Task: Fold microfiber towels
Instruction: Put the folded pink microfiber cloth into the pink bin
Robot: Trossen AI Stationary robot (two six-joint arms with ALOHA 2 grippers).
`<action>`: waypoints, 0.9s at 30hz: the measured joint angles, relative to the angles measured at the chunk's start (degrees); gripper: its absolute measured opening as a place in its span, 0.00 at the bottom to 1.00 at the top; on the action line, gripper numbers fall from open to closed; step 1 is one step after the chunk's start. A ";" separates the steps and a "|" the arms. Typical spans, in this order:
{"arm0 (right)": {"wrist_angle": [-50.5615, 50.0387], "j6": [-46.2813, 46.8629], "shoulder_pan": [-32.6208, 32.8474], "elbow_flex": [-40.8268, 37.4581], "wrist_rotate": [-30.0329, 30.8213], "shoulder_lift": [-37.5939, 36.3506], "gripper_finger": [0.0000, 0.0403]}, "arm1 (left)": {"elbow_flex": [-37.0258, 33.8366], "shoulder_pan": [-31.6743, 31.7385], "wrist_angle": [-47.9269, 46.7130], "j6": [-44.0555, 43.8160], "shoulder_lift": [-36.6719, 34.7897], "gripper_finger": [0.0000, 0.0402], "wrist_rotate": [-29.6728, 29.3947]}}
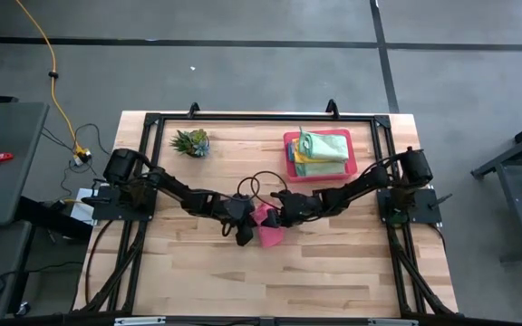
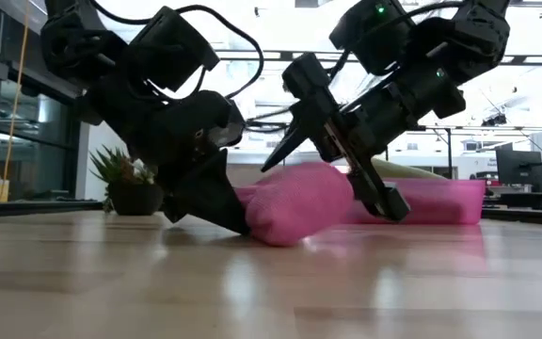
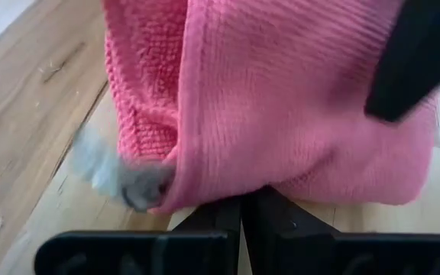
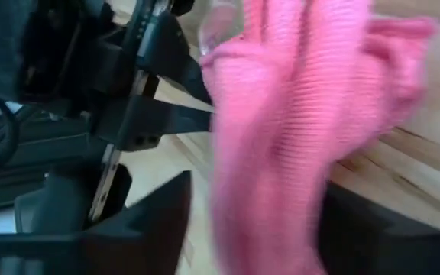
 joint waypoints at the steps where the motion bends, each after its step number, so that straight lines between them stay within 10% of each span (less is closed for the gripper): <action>1: -0.39 -0.44 -0.18 0.00 -0.38 -0.46 0.52 | 0.03 0.02 -0.96 0.80 -0.44 0.00 0.54; 8: -2.82 -4.41 -0.73 -0.04 -0.61 -2.42 0.05 | -0.43 0.42 -5.29 6.27 -4.75 0.00 0.23; 17: -8.63 -9.83 -3.50 -0.11 -3.54 -9.45 0.01 | -0.34 3.94 -20.67 12.30 -22.40 0.00 -1.24; 27: -41.83 -22.97 -13.20 -0.09 0.98 -39.24 0.01 | -0.32 4.13 -31.17 22.54 -53.17 0.00 -14.71</action>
